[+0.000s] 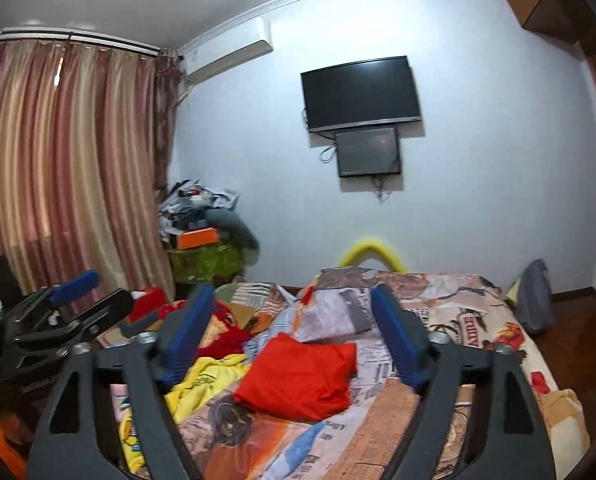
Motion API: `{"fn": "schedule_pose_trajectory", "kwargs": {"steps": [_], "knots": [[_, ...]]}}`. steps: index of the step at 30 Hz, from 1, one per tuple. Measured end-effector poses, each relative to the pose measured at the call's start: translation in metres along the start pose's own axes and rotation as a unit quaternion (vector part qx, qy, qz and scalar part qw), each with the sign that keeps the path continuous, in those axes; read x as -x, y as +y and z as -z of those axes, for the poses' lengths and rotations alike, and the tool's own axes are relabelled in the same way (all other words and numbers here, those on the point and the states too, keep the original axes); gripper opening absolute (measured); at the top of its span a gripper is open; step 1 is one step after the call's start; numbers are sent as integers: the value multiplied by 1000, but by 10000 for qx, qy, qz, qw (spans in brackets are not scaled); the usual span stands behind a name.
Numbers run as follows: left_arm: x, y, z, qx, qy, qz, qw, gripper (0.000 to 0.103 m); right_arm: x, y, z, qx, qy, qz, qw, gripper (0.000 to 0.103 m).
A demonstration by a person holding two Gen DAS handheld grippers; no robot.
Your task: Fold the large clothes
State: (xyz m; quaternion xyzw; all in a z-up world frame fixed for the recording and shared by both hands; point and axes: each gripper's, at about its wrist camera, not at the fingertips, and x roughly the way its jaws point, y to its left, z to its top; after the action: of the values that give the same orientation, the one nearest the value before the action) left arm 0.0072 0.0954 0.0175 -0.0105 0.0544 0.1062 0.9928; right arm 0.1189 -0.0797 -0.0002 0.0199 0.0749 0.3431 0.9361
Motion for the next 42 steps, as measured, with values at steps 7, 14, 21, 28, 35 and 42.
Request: {"fn": "schedule_pose_trajectory", "kwargs": {"steps": [7, 14, 21, 28, 35, 42], "knots": [[-3, 1, 7, 61, 125, -185, 9997, 102, 1, 7, 2, 194, 45, 406, 9990, 103], [-7, 9, 14, 258, 290, -192, 9991, 102, 4, 2, 2, 148, 38, 517, 9985, 103], [-12, 11, 20, 277, 407, -307, 9983, 102, 5, -2, 9, 43, 128, 545, 9984, 103], [-17, 15, 23, 270, 482, -327, 9979, 103, 5, -1, 10, 53, 175, 536, 9984, 103], [-19, 16, 25, 292, 528, -345, 9976, 103, 6, -1, 9, 50, 210, 529, 9984, 103], [-22, 15, 25, 292, 577, -327, 9974, 103, 6, 0, 9, 40, 232, 517, 9984, 103]]}}
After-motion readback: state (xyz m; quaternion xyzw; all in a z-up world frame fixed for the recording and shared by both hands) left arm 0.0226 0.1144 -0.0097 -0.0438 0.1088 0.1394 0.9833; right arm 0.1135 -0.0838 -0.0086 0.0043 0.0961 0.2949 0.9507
